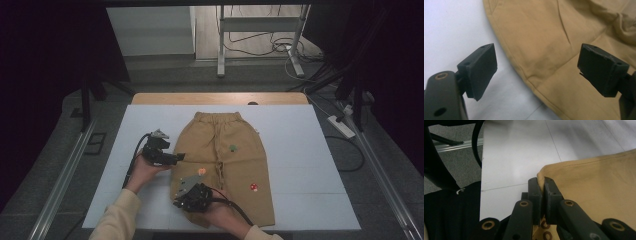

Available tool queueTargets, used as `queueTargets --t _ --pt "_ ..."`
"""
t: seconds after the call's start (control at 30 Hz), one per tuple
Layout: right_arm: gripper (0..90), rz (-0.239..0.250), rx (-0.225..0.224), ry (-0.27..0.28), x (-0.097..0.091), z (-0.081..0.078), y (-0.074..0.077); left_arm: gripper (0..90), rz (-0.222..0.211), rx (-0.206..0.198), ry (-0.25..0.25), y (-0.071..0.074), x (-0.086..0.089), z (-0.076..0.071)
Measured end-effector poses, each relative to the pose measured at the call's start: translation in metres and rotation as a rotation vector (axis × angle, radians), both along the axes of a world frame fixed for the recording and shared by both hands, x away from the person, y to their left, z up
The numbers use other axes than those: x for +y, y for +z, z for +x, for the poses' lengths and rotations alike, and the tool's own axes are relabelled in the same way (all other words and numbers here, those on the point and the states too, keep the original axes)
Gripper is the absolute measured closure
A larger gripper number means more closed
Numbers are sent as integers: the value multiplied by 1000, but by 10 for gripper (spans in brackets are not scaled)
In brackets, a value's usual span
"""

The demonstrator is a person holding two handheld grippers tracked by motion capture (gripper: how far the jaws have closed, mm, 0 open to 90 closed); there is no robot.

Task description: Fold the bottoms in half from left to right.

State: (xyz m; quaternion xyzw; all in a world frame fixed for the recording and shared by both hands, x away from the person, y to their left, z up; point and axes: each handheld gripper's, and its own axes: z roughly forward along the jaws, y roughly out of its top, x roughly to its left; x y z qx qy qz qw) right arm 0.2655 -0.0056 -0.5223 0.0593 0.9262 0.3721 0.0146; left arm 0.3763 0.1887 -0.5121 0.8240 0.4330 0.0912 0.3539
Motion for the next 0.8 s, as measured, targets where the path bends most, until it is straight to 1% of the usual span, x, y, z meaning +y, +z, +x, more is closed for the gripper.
queueTargets --t 0.13,0.23,0.27,0.33,0.5,0.67,0.73,0.8 --pt "848 -1 -1 0 0 0 0 156 1 2 5 -1 -2 5" --pt "848 -2 0 2 0 0 0 156 -15 12 14 -2 -2 9" --pt "848 -3 0 4 0 0 0 156 -7 12 15 -3 -1 10" --pt "848 -3 1 5 0 0 0 156 -4 13 18 -3 -2 12" --pt "848 -5 2 5 0 0 -1 156 -3 13 20 -3 -5 18" --pt "848 -2 2 4 0 0 0 157 -13 22 23 -5 -7 27" --pt "848 -2 1 5 0 0 0 157 -4 21 26 -5 -8 31" --pt "848 -2 1 5 0 0 0 157 -9 21 28 -6 -8 34"
